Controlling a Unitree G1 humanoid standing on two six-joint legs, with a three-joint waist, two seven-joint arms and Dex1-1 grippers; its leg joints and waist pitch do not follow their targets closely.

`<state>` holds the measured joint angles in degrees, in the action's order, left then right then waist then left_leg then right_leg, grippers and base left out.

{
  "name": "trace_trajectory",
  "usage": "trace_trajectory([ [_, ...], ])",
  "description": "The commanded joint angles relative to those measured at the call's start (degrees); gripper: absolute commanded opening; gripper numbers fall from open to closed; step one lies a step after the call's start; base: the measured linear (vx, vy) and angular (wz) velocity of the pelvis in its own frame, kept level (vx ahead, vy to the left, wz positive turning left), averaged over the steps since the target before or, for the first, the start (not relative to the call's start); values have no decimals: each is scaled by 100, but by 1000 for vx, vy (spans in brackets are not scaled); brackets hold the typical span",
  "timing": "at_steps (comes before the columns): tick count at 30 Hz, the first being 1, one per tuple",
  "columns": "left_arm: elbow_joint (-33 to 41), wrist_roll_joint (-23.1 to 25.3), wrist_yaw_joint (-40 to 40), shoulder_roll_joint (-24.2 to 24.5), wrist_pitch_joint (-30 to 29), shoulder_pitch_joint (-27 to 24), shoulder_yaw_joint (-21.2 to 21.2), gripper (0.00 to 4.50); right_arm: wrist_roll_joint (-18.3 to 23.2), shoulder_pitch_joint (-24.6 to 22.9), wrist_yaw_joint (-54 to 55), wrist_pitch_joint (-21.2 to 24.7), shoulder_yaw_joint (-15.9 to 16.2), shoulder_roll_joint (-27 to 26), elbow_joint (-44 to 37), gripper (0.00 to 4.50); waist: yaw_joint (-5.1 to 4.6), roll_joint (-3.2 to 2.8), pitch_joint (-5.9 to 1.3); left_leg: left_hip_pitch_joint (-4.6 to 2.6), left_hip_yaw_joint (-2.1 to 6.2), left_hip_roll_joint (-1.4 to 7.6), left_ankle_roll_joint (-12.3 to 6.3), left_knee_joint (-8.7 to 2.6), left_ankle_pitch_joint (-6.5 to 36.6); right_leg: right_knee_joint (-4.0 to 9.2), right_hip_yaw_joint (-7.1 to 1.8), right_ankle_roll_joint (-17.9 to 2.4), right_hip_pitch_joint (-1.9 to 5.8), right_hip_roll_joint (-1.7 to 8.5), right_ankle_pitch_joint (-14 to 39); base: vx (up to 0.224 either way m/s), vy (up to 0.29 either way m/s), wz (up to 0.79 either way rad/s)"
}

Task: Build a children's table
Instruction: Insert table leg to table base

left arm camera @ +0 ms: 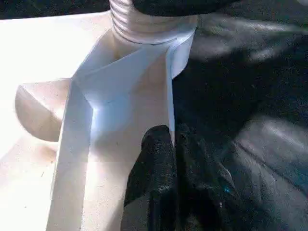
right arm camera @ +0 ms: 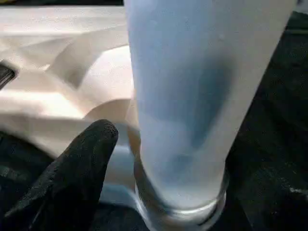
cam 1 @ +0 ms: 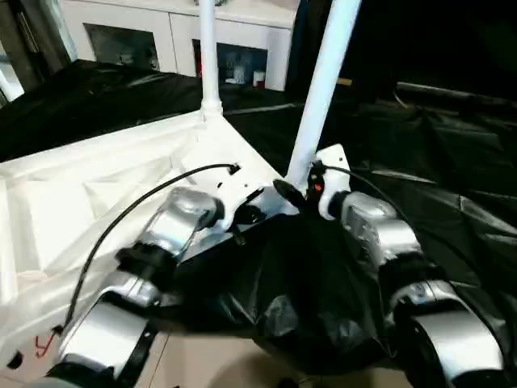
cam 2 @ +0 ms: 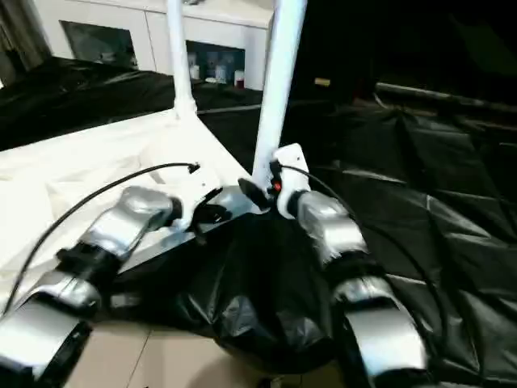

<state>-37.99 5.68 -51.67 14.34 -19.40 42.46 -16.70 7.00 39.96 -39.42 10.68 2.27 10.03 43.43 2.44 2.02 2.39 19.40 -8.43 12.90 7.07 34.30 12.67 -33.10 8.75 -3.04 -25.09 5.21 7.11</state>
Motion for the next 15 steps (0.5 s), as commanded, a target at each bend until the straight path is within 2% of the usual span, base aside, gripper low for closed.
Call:
trace_trajectory([
  [1,424,-173,-245,-27,301,73,-61,0,-17,-130,-445,161,247,63,-285,381,32,-31,-399,95,-118,8,-558,-374,463,321,-345,-930,524,311,1578,0,0,0],
  [5,682,-256,-758,190,409,-112,-147,0,117,-436,-1108,472,406,454,-882,381,72,-26,-389,89,-118,18,-536,-382,483,336,-350,-842,517,307,1702,0,0,0],
  [9,973,-409,-1263,366,602,-295,-219,0,68,-666,-1541,510,588,756,-1254,381,111,-18,-383,85,-119,23,-509,-388,510,338,-353,-793,510,309,1764,0,0,0],
  [12,1147,-490,-1515,455,645,-388,-267,0,27,-754,-1717,481,696,879,-1397,381,129,-26,-381,35,-131,39,-439,-393,625,344,-362,-852,470,309,1804,0,0,0],
  [15,1292,-530,-1734,546,703,-475,-322,0,-33,-858,-1938,455,828,1013,-1563,381,135,-25,-378,51,-142,47,-435,-395,606,324,-379,-875,482,306,1722,0,0,0],
])
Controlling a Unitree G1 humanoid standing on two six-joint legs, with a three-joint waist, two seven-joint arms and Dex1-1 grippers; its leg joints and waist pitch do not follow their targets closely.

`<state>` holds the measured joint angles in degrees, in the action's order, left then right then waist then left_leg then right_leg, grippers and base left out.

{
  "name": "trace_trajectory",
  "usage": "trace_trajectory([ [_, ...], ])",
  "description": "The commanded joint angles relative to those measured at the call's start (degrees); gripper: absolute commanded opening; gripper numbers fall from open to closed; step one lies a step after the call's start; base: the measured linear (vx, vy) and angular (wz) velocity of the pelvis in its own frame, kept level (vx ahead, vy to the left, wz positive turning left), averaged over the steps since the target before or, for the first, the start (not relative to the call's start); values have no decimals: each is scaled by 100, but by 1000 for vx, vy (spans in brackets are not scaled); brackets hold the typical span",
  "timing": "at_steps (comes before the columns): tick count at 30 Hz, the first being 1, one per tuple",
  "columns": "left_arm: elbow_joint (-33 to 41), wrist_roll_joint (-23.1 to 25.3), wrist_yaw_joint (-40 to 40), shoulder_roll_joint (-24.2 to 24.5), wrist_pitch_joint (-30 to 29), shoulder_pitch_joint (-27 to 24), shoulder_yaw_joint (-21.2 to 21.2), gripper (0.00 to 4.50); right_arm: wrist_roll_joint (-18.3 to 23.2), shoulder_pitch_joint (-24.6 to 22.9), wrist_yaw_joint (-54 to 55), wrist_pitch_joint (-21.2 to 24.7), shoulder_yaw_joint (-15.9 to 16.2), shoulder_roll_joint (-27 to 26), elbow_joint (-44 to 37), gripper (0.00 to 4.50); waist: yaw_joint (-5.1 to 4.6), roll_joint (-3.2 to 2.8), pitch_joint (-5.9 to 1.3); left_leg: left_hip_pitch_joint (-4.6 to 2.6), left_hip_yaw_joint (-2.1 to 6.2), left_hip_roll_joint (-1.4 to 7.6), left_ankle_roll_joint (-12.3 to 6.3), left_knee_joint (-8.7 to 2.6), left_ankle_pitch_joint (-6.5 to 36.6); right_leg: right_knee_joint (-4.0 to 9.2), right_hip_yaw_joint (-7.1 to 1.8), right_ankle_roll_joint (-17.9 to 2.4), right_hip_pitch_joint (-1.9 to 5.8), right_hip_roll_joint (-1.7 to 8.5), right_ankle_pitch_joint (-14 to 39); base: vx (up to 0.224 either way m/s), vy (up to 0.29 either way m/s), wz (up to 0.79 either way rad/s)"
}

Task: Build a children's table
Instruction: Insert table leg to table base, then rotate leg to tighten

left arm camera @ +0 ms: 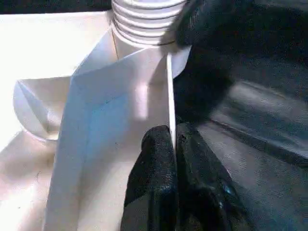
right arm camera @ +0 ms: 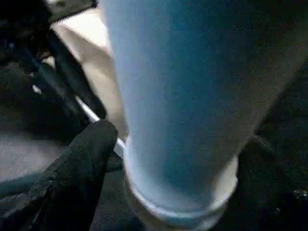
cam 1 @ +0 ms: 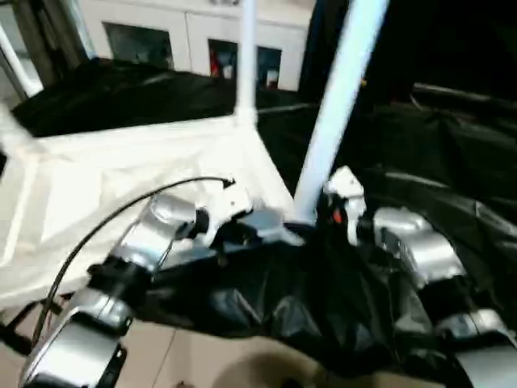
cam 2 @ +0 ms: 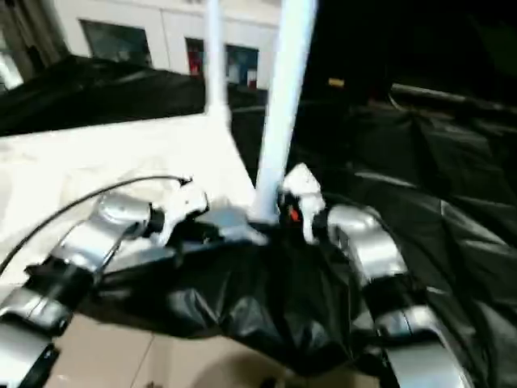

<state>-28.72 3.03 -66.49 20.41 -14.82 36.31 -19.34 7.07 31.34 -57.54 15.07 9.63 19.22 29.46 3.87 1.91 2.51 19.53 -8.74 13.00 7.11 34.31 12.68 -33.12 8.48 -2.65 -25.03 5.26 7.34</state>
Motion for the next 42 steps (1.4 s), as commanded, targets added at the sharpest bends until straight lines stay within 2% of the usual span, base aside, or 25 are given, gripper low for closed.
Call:
trace_trajectory([
  [1,414,-264,-319,-20,252,108,-83,0,-69,-52,-226,33,153,160,-266,381,-2,-12,-390,38,-109,36,-441,-398,589,322,-350,-909,475,295,1689,0,0,0],
  [7,564,-303,-593,89,281,15,-150,0,-53,-144,-341,126,213,243,-466,329,20,-14,-392,62,-109,18,-419,-389,475,325,-352,-790,494,298,1764,0,0,0],
  [13,598,-303,-646,129,276,-32,-159,0,3,-253,-410,171,254,255,-621,279,32,-13,-402,63,-108,21,-407,-385,410,296,-354,-832,499,289,1585,0,0,0],
  [17,483,-255,-514,90,209,-5,-142,0,56,-317,-299,241,180,149,-567,274,39,-17,-406,65,-109,17,-402,-381,404,289,-355,-855,504,289,1533,0,0,0],
  [21,277,-240,-216,-102,19,98,-40,0,146,-301,252,322,-87,-170,-328,274,35,-23,-402,69,-112,6,-355,-382,454,307,-352,-791,498,297,1699,0,0,0],
  [22,148,-220,-20,-208,-18,169,21,0,129,-264,572,327,-192,-306,-201,274,28,-23,-390,54,-123,-9,-322,-384,521,357,-340,-727,477,284,1873,0,0,0],
  [24,-391,-117,765,-571,-134,485,221,0,51,-114,1508,376,-439,-689,219,274,29,-27,-396,49,-111,-21,-249,-386,577,378,-320,-637,491,286,2093,0,0,0],
  [25,-828,-84,1357,-872,-220,755,382,0,53,20,2195,447,-632,-1010,553,273,-9,-30,-385,45,-122,-46,-198,-380,603,410,-312,-563,454,260,2253,0,0,0],
  [26,-828,-84,1357,-872,-220,755,382,0,53,20,2195,447,-632,-1010,553,273,-5,-41,-404,44,-103,-38,-147,-378,589,400,-306,-547,478,274,2265,0,0,0],
  [27,-1097,-121,1710,-1094,-294,939,505,0,98,130,2649,497,-767,-1266,784,273,-18,-48,-400,55,-104,-57,-149,-378,602,421,-299,-513,486,278,2311,0,0,0],
  [29,-1287,-160,1982,-1261,-299,1072,596,0,75,240,2991,477,-844,-1470,985,273,-39,-29,-405,72,-110,-72,-199,-370,672,457,-284,-454,499,276,2404,0,0,0],
  [30,-1342,-164,2049,-1310,-294,1109,611,0,64,285,3104,459,-865,-1536,1065,273,-52,-35,-416,97,-96,-66,-224,-375,585,429,-286,-469,515,279,2251,0,0,0],
  [31,-1443,-165,2161,-1400,-279,1174,626,0,41,379,3326,410,-907,-1665,1228,273,-62,-46,-422,84,-106,-75,-262,-364,541,425,-290,-495,487,266,2145,0,0,0],
  [34,-1575,-137,2138,-1591,-144,1231,595,0,-116,612,3647,101,-897,-1897,1641,273,-78,-51,-428,105,-97,-66,-331,-370,450,382,-286,-620,512,275,1940,0,0,0],
  [35,-1602,-130,2135,-1612,-115,1241,592,0,-133,638,3671,59,-898,-1920,1690,273,-83,-55,-437,90,-99,-60,-341,-366,426,366,-290,-678,505,270,1837,0,0,0],
  [36,-1651,-113,2133,-1640,-65,1255,586,0,-154,678,3671,-43,-900,-1953,1766,308,-82,-53,-438,94,-100,-57,-364,-366,412,359,-294,-713,512,270,1759,0,0,0],
  [38,-1740,-57,2105,-1626,70,1252,554,0,-168,711,3543,-120,-892,-1968,1813,343,-88,-58,-439,94,-104,-53,-426,-364,399,341,-305,-808,515,268,1582,0,0,0],
  [40,-1733,-46,2011,-1578,191,1200,540,0,-122,689,3359,-101,-887,-1934,1722,346,-91,-34,-429,87,-108,-44,-476,-371,465,339,-309,-861,523,273,1581,0,0,0],
  [41,-1733,-46,2011,-1578,191,1200,540,0,-122,689,3359,-101,-887,-1934,1722,364,-84,-44,-427,81,-108,-44,-485,-372,499,345,-307,-853,524,279,1661,0,0,0],
  [42,-1703,-53,1913,-1537,247,1161,521,0,-154,670,3240,-136,-825,-1872,1651,364,-88,-34,-421,84,-110,-45,-491,-373,522,356,-305,-835,523,277,1715,0,0,0],
])
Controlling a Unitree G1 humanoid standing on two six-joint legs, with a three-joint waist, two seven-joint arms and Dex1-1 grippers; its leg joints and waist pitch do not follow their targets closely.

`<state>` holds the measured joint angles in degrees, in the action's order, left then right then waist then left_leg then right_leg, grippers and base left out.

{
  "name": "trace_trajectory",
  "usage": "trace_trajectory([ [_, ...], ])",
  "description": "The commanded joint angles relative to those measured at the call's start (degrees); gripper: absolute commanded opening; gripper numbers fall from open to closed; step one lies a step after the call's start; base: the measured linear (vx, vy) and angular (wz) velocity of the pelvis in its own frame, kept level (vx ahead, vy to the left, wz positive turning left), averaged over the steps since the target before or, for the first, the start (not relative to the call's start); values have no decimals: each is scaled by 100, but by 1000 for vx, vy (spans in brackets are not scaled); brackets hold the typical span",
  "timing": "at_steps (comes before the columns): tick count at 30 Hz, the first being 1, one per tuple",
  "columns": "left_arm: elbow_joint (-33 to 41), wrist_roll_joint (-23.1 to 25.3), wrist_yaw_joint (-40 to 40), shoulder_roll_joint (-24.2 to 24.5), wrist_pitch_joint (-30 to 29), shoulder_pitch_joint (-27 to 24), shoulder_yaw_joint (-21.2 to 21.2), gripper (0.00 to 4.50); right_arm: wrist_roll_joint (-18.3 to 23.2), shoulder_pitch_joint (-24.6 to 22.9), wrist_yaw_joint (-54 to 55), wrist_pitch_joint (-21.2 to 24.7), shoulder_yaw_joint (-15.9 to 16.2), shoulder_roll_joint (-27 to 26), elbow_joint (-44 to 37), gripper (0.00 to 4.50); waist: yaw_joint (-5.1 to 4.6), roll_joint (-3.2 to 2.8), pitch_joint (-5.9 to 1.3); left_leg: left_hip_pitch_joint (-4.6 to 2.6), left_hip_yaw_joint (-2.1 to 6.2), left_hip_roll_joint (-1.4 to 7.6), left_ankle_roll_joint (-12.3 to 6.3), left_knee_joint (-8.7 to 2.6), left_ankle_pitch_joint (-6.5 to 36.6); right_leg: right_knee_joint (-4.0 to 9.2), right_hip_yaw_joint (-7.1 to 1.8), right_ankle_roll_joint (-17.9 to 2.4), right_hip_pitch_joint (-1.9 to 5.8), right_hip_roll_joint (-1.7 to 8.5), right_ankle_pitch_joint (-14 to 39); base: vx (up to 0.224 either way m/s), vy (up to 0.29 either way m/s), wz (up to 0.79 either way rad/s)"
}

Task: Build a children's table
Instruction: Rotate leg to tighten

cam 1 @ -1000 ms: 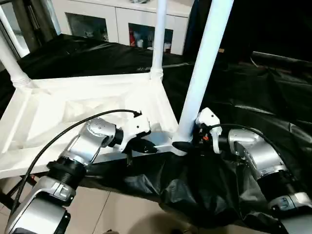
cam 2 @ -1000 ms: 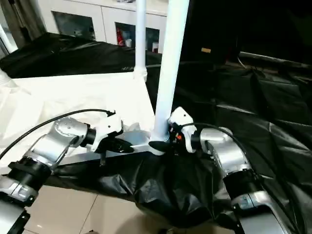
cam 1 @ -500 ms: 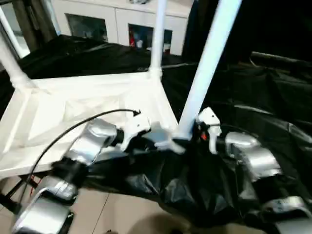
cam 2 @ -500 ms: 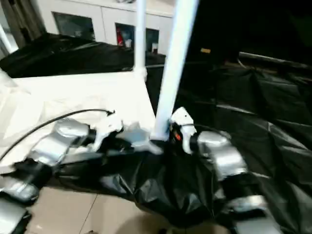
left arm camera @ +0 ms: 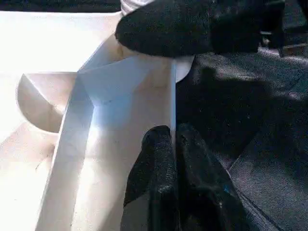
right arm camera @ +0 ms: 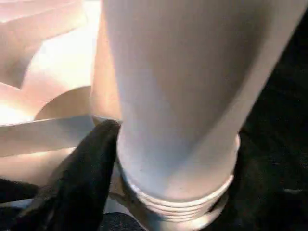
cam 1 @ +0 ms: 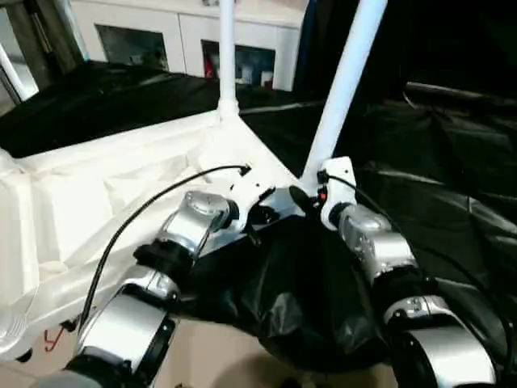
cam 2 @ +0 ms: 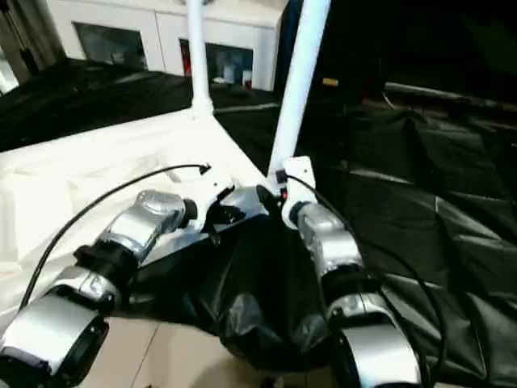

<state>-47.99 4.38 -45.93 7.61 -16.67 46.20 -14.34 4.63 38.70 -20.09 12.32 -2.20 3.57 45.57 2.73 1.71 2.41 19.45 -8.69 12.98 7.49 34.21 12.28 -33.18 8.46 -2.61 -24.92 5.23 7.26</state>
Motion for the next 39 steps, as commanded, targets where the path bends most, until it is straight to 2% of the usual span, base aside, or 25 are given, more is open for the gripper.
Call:
trace_trajectory([
  [1,231,-188,-223,-216,460,144,2,0,7,-73,-591,33,442,-234,7,387,32,-13,-411,89,-115,-45,-529,-362,593,370,-301,-806,515,287,1812,0,0,0],
  [2,231,-188,-223,-216,460,144,2,0,7,-73,-591,33,442,-234,7,387,30,-14,-409,94,-115,-47,-530,-361,595,374,-300,-792,516,285,1839,0,0,0],
  [3,367,-154,-484,-87,585,34,-110,0,-34,-131,-872,-38,532,-64,-115,387,29,9,-412,92,-112,-42,-541,-363,571,375,-299,-777,511,282,1842,0,0,0],
  [4,399,-150,-538,-59,601,9,-130,0,-42,-148,-940,-50,555,-21,-151,387,37,2,-411,99,-103,-34,-563,-365,558,358,-300,-790,524,291,1807,0,0,0],
  [7,753,-260,-1082,182,712,-245,-210,0,-178,-367,-1677,-199,818,513,-539,387,46,14,-414,96,-116,-18,-639,-354,521,335,-317,-866,521,291,1621,0,0,0],
  [11,1061,-404,-1671,393,856,-499,-301,0,-71,-577,-2421,-249,910,917,-948,387,87,19,-402,98,-123,-2,-696,-361,521,318,-336,-917,515,294,1544,0,0,0],
  [14,1296,-456,-2033,553,875,-663,-409,0,30,-704,-2882,-239,954,1145,-1205,387,103,15,-390,77,-123,1,-655,-370,663,353,-329,-838,505,301,1807,0,0,0],
  [15,1412,-458,-2203,645,917,-749,-473,0,76,-771,-3138,-242,991,1276,-1324,387,107,-9,-383,65,-121,6,-637,-376,734,367,-324,-805,492,293,1926,0,0,0],
  [18,1691,-463,-2549,866,871,-931,-557,0,200,-987,-3968,-236,1206,1673,-1642,387,132,-8,-381,46,-130,8,-629,-372,793,397,-328,-743,477,284,2037,0,0,0],
  [20,1775,-453,-2651,952,858,-976,-578,0,218,-1049,-4157,-267,1268,1755,-1735,387,145,-7,-370,52,-130,14,-629,-378,816,406,-326,-725,473,281,2120,0,0,0],
  [23,1937,-458,-2843,1085,836,-1061,-605,0,290,-1112,-4349,-248,1279,1783,-1857,387,167,2,-369,70,-124,-2,-561,-378,837,431,-306,-575,478,284,2375,0,0,0],
  [25,2004,-470,-2900,1126,807,-1094,-610,0,327,-1134,-4417,-214,1277,1785,-1905,354,171,6,-373,70,-119,-2,-526,-379,818,434,-303,-519,478,282,2428,0,0,0],
  [27,2182,-514,-3042,1230,729,-1180,-639,0,391,-1177,-4535,-169,1298,1789,-2006,351,184,-2,-373,78,-113,-1,-506,-384,792,436,-298,-481,480,285,2456,0,0,0],
  [28,2242,-526,-3090,1264,707,-1212,-643,0,417,-1190,-4571,-154,1312,1795,-2040,351,184,-14,-375,69,-110,6,-500,-389,788,431,-298,-489,472,280,2419,0,0,0],
  [29,2272,-529,-3116,1291,698,-1231,-646,0,427,-1203,-4603,-155,1328,1796,-2059,324,186,-18,-378,67,-114,4,-509,-385,775,433,-300,-503,469,273,2382,0,0,0],
  [31,2270,-519,-3156,1325,698,-1242,-663,0,433,-1223,-4653,-162,1347,1793,-2064,310,195,-23,-382,64,-113,6,-495,-385,764,422,-300,-535,466,269,2298,0,0,0],
  [34,2217,-508,-3127,1315,704,-1236,-644,0,452,-1256,-4699,-135,1334,1774,-2079,287,207,-10,-387,79,-115,1,-488,-382,683,391,-312,-573,482,270,2147,0,0,0],
  [39,2043,-471,-2723,1177,609,-1130,-504,0,442,-1287,-4484,-36,1282,1667,-2036,278,214,-12,-387,78,-119,-4,-482,-378,652,396,-310,-566,478,267,2140,0,0,0],
])
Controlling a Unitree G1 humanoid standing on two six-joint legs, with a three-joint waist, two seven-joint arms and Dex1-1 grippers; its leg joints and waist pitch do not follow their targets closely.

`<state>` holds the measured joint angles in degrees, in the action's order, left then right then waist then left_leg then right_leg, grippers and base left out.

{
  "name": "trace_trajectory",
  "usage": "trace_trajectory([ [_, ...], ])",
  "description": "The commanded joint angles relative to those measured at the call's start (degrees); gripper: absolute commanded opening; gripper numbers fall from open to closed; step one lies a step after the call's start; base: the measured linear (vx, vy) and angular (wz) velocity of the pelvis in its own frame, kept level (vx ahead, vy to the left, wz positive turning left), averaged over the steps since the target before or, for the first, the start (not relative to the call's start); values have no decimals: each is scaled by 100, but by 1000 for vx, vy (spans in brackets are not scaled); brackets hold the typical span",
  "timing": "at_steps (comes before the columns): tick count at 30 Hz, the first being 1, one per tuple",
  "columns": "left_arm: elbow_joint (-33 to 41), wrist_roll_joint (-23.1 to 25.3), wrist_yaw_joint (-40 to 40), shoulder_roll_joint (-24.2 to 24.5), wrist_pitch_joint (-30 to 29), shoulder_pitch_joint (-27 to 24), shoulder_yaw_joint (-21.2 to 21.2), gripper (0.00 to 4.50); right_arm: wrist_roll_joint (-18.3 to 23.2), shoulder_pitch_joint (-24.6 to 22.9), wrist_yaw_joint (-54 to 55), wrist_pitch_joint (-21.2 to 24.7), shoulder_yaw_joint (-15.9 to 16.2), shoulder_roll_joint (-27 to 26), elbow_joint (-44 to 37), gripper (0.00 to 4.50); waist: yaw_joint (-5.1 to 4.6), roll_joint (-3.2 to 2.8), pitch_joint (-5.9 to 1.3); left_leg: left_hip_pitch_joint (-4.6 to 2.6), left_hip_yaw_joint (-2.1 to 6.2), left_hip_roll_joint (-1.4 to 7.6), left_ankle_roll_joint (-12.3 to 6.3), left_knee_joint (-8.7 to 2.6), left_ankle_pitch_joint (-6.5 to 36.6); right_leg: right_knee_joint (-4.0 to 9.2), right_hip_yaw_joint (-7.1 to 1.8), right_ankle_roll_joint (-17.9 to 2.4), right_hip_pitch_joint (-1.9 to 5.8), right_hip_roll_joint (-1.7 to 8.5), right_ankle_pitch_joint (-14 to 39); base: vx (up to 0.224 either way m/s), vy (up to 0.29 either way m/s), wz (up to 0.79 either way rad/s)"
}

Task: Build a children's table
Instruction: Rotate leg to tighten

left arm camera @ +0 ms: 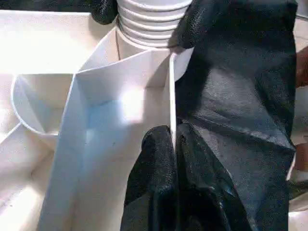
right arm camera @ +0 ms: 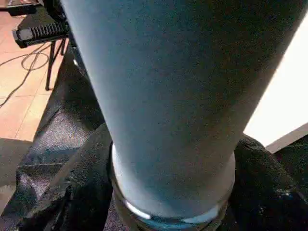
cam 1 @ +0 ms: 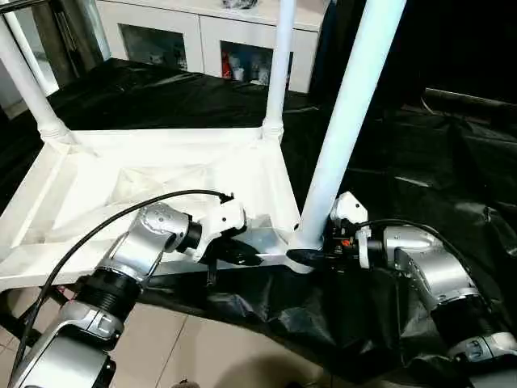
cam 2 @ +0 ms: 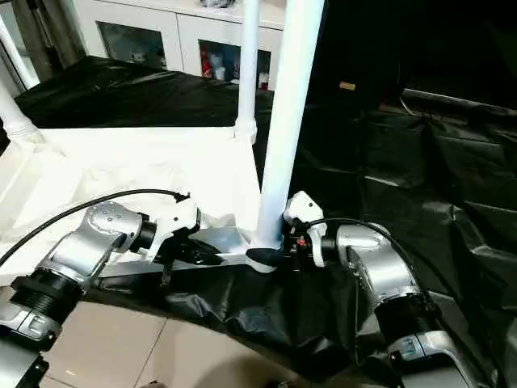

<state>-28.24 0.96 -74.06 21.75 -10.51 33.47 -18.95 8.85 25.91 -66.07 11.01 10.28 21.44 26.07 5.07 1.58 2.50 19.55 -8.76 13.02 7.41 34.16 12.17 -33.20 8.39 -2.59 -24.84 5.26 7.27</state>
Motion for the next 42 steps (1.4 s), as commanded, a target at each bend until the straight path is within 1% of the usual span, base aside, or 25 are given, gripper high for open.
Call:
trace_trajectory([
  [1,-52,-125,309,-334,-64,219,41,0,2,24,399,149,-33,-227,27,278,-29,0,-394,75,-118,-17,-456,-370,665,397,-304,-550,462,260,2181,0,0,0],
  [3,-181,-115,542,-436,-128,308,127,0,-44,81,775,194,-116,-361,182,278,-27,9,-390,72,-116,-37,-406,-368,689,434,-283,-464,469,258,2364,0,0,0],
  [4,-477,-65,1067,-638,-274,530,294,0,-185,253,1745,282,-321,-702,590,277,-40,31,-388,66,-120,-50,-352,-365,690,455,-274,-398,456,253,2484,0,0,0],
  [5,-620,-37,1315,-730,-323,638,364,0,-211,336,2164,326,-428,-868,776,277,-44,16,-392,73,-114,-57,-300,-362,645,443,-276,-376,458,259,2521,0,0,0],
  [6,-620,-37,1315,-730,-323,638,364,0,-211,336,2164,326,-428,-868,776,277,-81,11,-387,83,-106,-74,-222,-360,705,472,-244,-301,458,263,2710,0,0,0],
  [7,-777,-10,1561,-826,-376,757,432,0,-218,419,2542,377,-529,-1032,948,277,-106,16,-400,100,-104,-90,-220,-354,719,495,-225,-218,482,263,2772,0,0,0],
  [9,-1061,30,1994,-1002,-412,974,538,0,-173,573,3058,432,-678,-1317,1230,277,-139,22,-395,86,-107,-95,-280,-347,775,514,-226,-216,458,260,2759,0,0,0],
  [10,-1261,70,2338,-1122,-427,1125,603,0,-160,703,3397,430,-749,-1502,1444,277,-166,6,-399,81,-115,-100,-301,-342,772,516,-226,-223,435,249,2756,0,0,0],
  [11,-1389,98,2565,-1199,-435,1222,644,0,-152,789,3615,424,-793,-1621,1584,277,-172,15,-415,94,-104,-97,-296,-343,708,498,-223,-247,460,254,2670,0,0,0],
  [12,-1496,126,2762,-1260,-435,1297,670,0,-172,858,3808,356,-817,-1733,1691,277,-156,-5,-417,81,-105,-95,-308,-345,685,497,-227,-267,457,258,2616,0,0,0],
  [14,-1718,191,3070,-1419,-374,1452,694,0,-286,1072,4204,0,-800,-2038,1985,277,-171,1,-429,103,-101,-78,-317,-350,560,441,-251,-393,461,269,2351,0,0,0],
  [15,-1723,206,3079,-1439,-356,1460,676,0,-321,1103,4218,-80,-759,-2094,2021,277,-146,-23,-446,85,-98,-62,-343,-348,487,407,-263,-479,468,274,2118,0,0,0],
  [16,-1747,229,3069,-1459,-298,1471,649,0,-362,1134,4170,-186,-743,-2155,2068,277,-158,-14,-444,110,-96,-46,-396,-348,415,359,-278,-613,474,275,1832,0,0,0],
  [18,-1745,238,3012,-1475,-263,1462,620,0,-333,1154,3998,-207,-751,-2226,2080,277,-151,-13,-453,96,-100,-36,-488,-343,311,303,-303,-810,484,272,1444,0,0,0],
  [19,-1717,221,2927,-1472,-236,1434,600,0,-260,1161,3866,-148,-780,-2248,2060,332,-150,-14,-456,99,-101,-30,-546,-342,241,271,-313,-926,496,270,1230,0,0,0],
  [21,-1624,199,2637,-1413,-53,1333,529,0,-202,1163,3652,-118,-800,-2195,2001,346,-152,-10,-447,101,-109,-34,-617,-344,301,272,-314,-1005,508,277,1192,0,0,0],
  [25,-1512,190,2188,-1262,145,1147,387,0,-377,1140,3393,-295,-615,-1929,1996,383,-175,-9,-428,112,-111,-51,-582,-352,535,342,-299,-838,521,283,1687,0,0,0],
  [27,-1261,136,1730,-1117,260,930,256,0,-417,1029,2925,-400,-489,-1696,1812,383,-180,-22,-417,98,-104,-37,-554,-361,626,359,-296,-816,510,289,1785,0,0,0],
  [28,-1123,102,1501,-1034,342,816,193,0,-411,947,2656,-443,-415,-1568,1666,383,-179,-12,-414,108,-102,-23,-565,-365,677,362,-299,-802,527,303,1808,0,0,0],
  [29,-1123,102,1501,-1034,342,816,193,0,-411,947,2656,-443,-415,-1568,1666,383,-171,-20,-415,85,-105,-10,-569,-365,701,362,-305,-812,506,307,1802,0,0,0],
  [33,-781,33,971,-778,403,541,55,0,-306,632,1728,-475,-219,-1170,1047,383,-152,-16,-402,79,-107,1,-589,-377,753,354,-319,-808,499,287,1826,0,0,0],
  [36,-609,-8,629,-581,480,395,-16,0,-172,344,971,-416,-28,-799,485,383,-117,-5,-392,67,-107,0,-583,-381,832,387,-313,-705,502,285,2044,0,0,0],
  [37,-523,-35,525,-514,454,344,-27,0,-139,249,729,-395,56,-655,309,383,-111,-10,-384,50,-119,6,-604,-380,874,399,-321,-680,465,287,2100,0,0,0],
  [40,-308,-77,268,-344,432,224,-56,0,-76,69,261,-372,189,-356,13,383,-91,3,-385,72,-108,2,-589,-383,862,409,-310,-586,487,286,2250,0,0,0],
  [42,-194,-56,122,-240,424,162,-89,0,-56,16,153,-354,188,-291,-83,383,-93,5,-380,75,-108,-3,-563,-383,877,424,-300,-532,476,283,2365,0,0,0],
])
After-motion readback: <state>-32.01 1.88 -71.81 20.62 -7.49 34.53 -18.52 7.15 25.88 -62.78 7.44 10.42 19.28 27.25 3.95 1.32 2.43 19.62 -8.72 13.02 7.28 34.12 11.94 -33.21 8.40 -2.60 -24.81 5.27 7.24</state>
